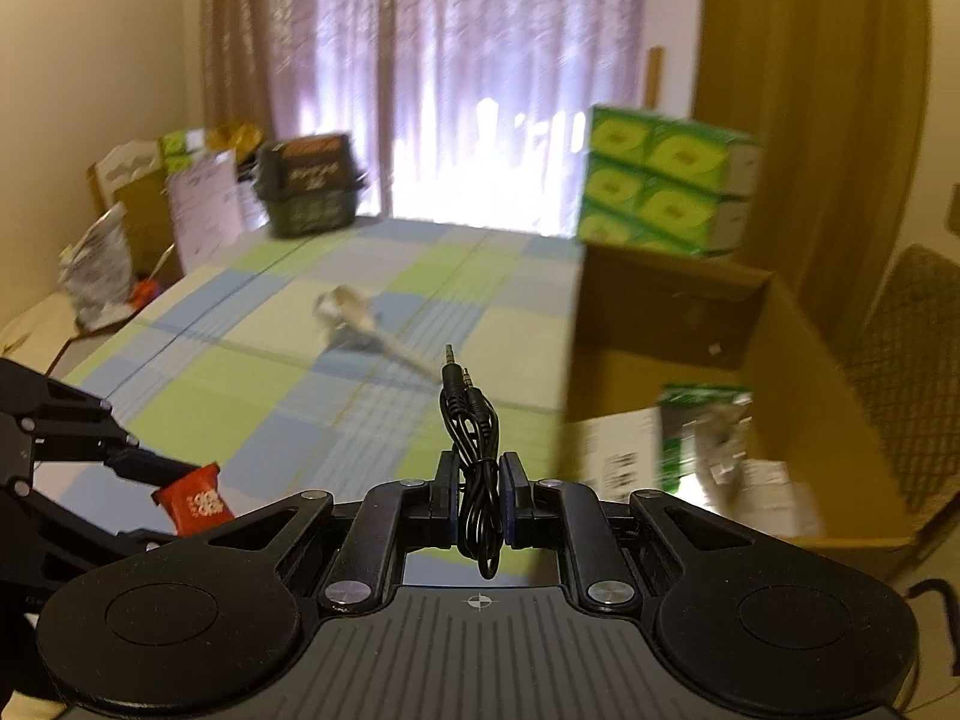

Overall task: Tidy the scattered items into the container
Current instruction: 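Carry red packet with left gripper while right gripper carries cable to cardboard box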

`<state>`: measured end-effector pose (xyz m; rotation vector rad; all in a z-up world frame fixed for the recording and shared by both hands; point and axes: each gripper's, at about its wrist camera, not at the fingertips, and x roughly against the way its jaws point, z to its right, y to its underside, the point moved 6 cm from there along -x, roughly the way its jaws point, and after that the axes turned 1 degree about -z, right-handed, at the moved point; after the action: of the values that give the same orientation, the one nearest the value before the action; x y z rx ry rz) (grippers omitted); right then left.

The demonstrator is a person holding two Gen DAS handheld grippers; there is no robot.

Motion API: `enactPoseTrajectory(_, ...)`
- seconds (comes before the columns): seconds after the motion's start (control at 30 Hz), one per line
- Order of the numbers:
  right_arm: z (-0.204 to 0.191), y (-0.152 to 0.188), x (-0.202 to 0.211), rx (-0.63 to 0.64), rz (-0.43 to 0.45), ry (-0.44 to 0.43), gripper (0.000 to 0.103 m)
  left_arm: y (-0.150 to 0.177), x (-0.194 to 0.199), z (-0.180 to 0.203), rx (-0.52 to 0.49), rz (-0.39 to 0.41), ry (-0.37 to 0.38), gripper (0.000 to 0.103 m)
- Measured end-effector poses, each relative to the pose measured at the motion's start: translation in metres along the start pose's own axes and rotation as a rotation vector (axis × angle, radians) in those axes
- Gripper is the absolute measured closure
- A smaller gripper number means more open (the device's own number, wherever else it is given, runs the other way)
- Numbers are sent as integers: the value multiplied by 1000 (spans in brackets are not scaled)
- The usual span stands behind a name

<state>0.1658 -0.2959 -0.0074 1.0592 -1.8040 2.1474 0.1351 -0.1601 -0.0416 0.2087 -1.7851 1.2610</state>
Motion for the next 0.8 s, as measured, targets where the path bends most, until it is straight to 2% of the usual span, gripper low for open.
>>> enactPoseTrajectory(0.4,88,-21,28,-91,79,117,88,-96,-18,49,-28,90,82,64)
enactPoseTrajectory(0.6,123,-25,25,-129,81,140,88,-146,-32,68,-33,133,117,64)
enactPoseTrajectory(0.8,144,-25,21,-165,80,144,88,-174,-51,80,-45,143,138,64)
